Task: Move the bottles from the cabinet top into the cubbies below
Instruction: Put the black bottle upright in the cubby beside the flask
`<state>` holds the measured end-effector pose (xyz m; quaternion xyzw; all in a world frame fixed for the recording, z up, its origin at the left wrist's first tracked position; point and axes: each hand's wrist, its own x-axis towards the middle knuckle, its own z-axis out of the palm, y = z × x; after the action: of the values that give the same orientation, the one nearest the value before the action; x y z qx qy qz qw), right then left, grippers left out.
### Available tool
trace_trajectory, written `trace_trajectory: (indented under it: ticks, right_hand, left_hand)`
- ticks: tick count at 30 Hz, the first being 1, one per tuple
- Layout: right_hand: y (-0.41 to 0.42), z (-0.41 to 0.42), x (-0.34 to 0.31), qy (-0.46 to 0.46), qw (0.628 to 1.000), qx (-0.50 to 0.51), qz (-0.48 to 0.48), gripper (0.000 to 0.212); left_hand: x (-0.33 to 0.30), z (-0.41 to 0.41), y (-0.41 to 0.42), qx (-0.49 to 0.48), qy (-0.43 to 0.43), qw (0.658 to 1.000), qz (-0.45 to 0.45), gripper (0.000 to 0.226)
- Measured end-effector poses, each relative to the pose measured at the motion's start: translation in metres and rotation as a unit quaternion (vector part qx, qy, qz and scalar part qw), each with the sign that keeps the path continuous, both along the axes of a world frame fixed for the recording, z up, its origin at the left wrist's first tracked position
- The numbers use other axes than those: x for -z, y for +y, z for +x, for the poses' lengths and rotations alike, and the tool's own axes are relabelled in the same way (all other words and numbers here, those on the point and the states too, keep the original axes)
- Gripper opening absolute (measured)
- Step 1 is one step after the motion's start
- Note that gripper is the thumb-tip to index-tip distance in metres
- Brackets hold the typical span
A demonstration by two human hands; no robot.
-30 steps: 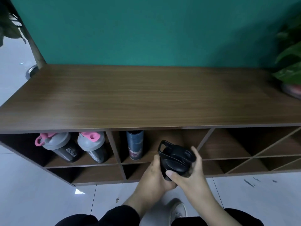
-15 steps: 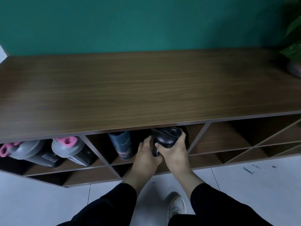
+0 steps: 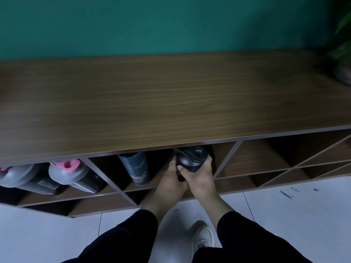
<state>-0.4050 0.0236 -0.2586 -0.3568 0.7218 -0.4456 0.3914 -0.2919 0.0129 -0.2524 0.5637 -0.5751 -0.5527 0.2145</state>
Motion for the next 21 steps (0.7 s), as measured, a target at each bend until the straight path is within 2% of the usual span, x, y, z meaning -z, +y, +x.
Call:
trace_trajectory:
  ticks: [4,7,9,11,12,14,17,21]
  right_hand:
    - [0.001,-0.001,0.001,-0.006,1.000,-0.012,0.016,0.106]
    - [0.003,0.001,-0.001,-0.013,1.000,-0.016,0.022,0.122]
    - [0.004,0.001,-0.004,-0.030,0.999,-0.025,0.023,0.124]
    - [0.007,0.000,-0.008,-0.043,0.998,-0.036,0.026,0.114]
    - [0.009,-0.001,-0.010,-0.047,0.998,-0.041,0.031,0.107]
    - [0.013,-0.003,-0.013,-0.049,0.997,-0.042,0.036,0.101]
    - [0.019,-0.003,-0.015,-0.055,0.997,-0.032,0.040,0.104]
    - [0.022,-0.006,-0.018,-0.045,0.997,-0.020,0.055,0.096]
  left_hand:
    - [0.004,0.001,0.003,-0.019,-0.013,1.000,0.008,0.094]
    - [0.002,0.002,0.010,-0.046,-0.027,0.998,0.016,0.087]
    - [-0.002,0.001,0.017,-0.048,-0.036,0.998,0.027,0.069]
    - [-0.009,-0.002,0.022,-0.027,-0.033,0.998,0.035,0.033]
    - [-0.010,-0.002,0.023,-0.021,-0.028,0.999,0.037,0.027]
    - [-0.011,-0.003,0.020,-0.015,-0.015,0.999,0.030,0.034]
    - [-0.009,-0.004,0.013,-0.014,0.003,1.000,0.024,0.066]
    - [-0.012,-0.004,0.009,-0.057,0.030,0.996,0.055,0.075]
